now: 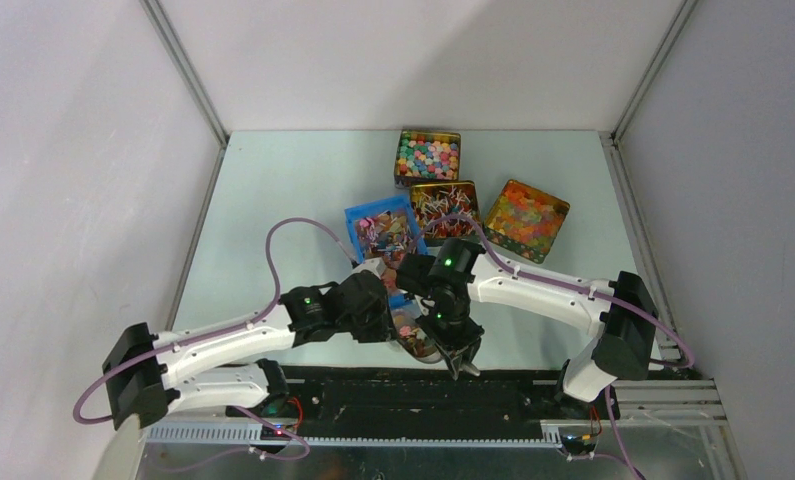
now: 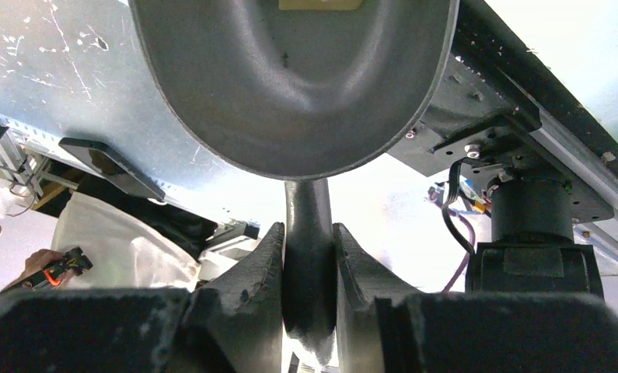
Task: Pack the candies
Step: Place the fake candies in the packing bottle.
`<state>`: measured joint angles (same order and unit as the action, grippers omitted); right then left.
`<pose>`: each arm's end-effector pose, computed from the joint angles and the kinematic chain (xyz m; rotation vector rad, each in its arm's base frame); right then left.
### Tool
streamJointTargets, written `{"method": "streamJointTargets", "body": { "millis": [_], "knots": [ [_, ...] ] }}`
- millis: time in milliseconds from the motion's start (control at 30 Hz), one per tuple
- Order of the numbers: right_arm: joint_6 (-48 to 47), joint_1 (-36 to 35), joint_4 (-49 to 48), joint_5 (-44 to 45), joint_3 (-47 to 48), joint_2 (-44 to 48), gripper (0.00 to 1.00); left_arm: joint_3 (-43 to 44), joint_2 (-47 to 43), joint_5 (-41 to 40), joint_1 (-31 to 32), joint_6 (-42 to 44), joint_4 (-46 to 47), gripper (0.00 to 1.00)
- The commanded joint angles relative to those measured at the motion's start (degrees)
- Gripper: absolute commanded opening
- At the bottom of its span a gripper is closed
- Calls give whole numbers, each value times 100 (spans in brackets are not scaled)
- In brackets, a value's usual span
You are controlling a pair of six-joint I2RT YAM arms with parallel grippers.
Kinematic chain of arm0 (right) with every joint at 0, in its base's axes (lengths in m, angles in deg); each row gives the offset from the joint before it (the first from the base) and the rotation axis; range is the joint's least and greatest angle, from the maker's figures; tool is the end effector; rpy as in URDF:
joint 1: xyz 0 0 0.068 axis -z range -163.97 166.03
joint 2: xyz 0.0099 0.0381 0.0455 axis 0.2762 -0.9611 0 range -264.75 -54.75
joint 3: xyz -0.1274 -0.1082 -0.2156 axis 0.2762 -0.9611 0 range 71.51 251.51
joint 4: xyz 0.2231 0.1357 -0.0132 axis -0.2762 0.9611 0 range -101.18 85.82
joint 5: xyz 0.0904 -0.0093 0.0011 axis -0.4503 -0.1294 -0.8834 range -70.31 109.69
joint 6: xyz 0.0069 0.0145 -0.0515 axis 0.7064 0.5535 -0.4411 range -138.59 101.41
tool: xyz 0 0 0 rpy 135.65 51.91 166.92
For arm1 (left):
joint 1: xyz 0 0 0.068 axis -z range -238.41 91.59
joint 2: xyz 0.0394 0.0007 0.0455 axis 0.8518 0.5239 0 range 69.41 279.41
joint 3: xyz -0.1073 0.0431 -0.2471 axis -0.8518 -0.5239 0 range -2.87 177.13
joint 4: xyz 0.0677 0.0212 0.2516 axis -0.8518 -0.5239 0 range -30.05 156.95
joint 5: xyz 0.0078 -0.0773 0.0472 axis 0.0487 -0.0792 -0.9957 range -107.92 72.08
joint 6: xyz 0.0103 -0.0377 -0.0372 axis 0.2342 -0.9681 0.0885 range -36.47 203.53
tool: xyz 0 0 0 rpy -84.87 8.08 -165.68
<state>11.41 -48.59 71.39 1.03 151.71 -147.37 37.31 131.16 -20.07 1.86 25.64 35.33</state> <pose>0.1075 0.2532 0.2758 0.8243 -2.7128 -0.2250 0.1057 -0.1823 0.2241 0.0388 2.6842 -0.7406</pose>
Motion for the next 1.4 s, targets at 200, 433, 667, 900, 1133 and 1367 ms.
{"method": "streamJointTargets", "body": {
  "millis": [200, 433, 667, 900, 1133, 1367],
  "knots": [
    [-18, 61, 80, -70, 431, 72, 0, 248, 116, 86, 63, 173, 64, 22],
    [-30, 83, 117, -12, 521, 83, 0, 285, 157, 83, 73, 192, 36, 16],
    [-42, 114, 157, 11, 640, 43, 0, 325, 182, 49, 77, 204, -11, 15],
    [-122, 101, 273, 43, 695, -54, 0, 416, 174, -61, 98, 209, -135, 15],
    [-226, 53, 329, -46, 481, -99, 0, 411, 41, -183, 99, 203, -159, 19],
    [-284, -24, 364, -75, 433, -225, 0, 406, 77, -161, 99, 203, -137, 22]
  ]
}}
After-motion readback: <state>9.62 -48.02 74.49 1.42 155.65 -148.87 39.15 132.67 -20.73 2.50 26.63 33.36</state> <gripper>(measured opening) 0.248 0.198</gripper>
